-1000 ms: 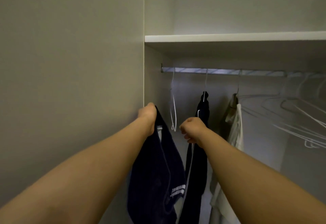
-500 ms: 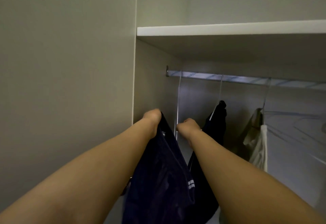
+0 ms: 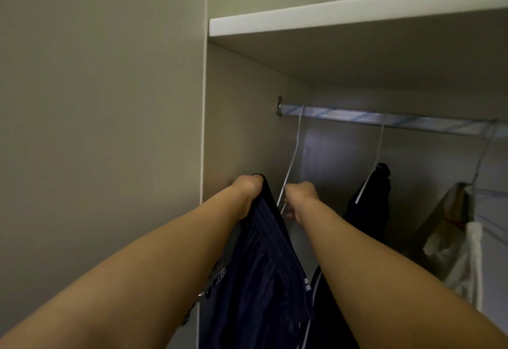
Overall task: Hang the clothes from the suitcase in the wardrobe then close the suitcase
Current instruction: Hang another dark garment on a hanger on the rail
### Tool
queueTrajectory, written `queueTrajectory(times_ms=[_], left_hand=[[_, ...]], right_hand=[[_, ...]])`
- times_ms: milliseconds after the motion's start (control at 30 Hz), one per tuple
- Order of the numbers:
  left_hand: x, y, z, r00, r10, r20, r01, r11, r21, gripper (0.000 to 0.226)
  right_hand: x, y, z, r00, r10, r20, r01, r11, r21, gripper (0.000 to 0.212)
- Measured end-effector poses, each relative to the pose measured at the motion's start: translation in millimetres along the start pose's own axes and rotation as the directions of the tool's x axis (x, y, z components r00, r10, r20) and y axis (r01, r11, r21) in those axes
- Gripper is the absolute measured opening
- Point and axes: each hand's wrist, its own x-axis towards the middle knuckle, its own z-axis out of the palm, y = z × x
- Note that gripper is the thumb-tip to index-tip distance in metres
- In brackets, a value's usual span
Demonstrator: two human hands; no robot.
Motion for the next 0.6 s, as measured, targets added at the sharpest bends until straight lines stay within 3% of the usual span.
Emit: queueTrajectory(times_ms=[100,200,367,600], left_hand=[[-4,1,6,1.0,0.009,0.002,-0.009,0.999,0.051,0.045],[-1,-1,7,1.0,0.017,0.009,-0.018,0.992,0.124,0.045],[-5,1,5,0.999,0.04,0.006,-0.041,0.968,0.246,0.046],[-2,-1,6,0.999,0.053,-0.009,-0.048,0.954,0.295,0.047]], right_hand=[[7,-2,3,0.999,-0.006,0.048,0.006,1.0,0.001,0.031],[8,-1,9,0.994,0.044,0.099,-0.049,0.998,0.047,0.006],[26,5,13,1.0,0.003,0.019,-0.006,0.987,0.162,0.03],[24,0,2,0.995,0.063,-0.083,-0.03,0.936,0.351,0.032]])
